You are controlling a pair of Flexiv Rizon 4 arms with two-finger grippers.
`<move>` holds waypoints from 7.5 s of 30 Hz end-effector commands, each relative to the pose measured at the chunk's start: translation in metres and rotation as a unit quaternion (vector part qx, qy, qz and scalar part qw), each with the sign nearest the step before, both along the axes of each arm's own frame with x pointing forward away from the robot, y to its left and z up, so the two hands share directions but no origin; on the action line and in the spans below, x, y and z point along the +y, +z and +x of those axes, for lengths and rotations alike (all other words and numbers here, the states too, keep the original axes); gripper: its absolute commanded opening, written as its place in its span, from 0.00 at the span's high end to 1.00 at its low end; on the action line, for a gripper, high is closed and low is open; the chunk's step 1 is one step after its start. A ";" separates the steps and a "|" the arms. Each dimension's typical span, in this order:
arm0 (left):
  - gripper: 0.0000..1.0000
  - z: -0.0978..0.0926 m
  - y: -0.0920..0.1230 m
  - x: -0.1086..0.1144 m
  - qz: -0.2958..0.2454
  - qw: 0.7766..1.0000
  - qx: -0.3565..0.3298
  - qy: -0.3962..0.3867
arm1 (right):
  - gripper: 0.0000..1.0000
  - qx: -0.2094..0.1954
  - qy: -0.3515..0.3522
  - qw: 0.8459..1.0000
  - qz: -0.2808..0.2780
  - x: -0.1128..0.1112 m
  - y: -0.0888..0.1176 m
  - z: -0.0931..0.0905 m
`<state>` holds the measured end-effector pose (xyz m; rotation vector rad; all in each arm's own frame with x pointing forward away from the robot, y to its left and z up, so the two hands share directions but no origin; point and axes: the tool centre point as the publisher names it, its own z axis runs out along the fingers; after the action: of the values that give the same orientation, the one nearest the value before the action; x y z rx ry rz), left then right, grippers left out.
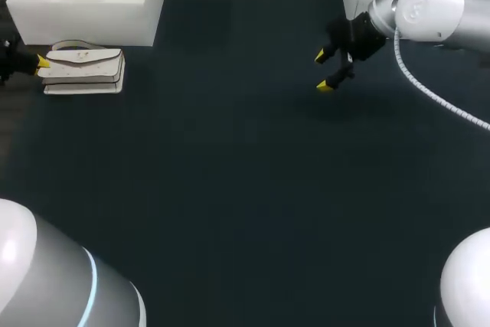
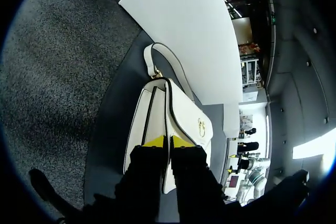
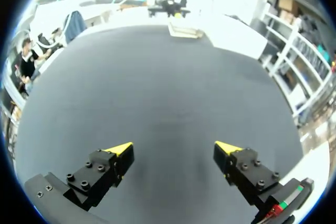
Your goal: Pick up the bag, open it, inspect its contents, close it, and place it on the opposite side
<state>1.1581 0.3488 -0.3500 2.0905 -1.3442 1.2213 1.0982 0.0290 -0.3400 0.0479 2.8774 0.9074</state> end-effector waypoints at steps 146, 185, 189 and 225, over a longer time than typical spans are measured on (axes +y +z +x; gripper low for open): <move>0.77 -0.058 -0.003 -0.331 -0.044 0.951 0.095 -0.290 | 0.00 0.001 0.001 1.000 0.001 0.000 -0.001 0.001; 1.00 -0.047 -0.005 -0.427 -0.043 0.967 0.047 -0.248 | 0.00 0.001 0.001 1.000 0.001 0.000 -0.001 0.001; 1.00 -0.045 -0.006 -0.438 -0.040 0.965 0.046 -0.255 | 0.00 0.001 0.001 1.000 0.001 0.000 -0.001 0.001; 0.14 -0.068 0.032 -0.414 -0.020 0.972 0.001 -0.236 | 0.00 0.001 0.001 1.000 0.001 0.000 -0.001 0.001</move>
<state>1.1103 -0.0752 -0.3359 1.5687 -1.6601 0.9977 1.0980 0.0289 -0.3399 0.0483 2.8776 0.9080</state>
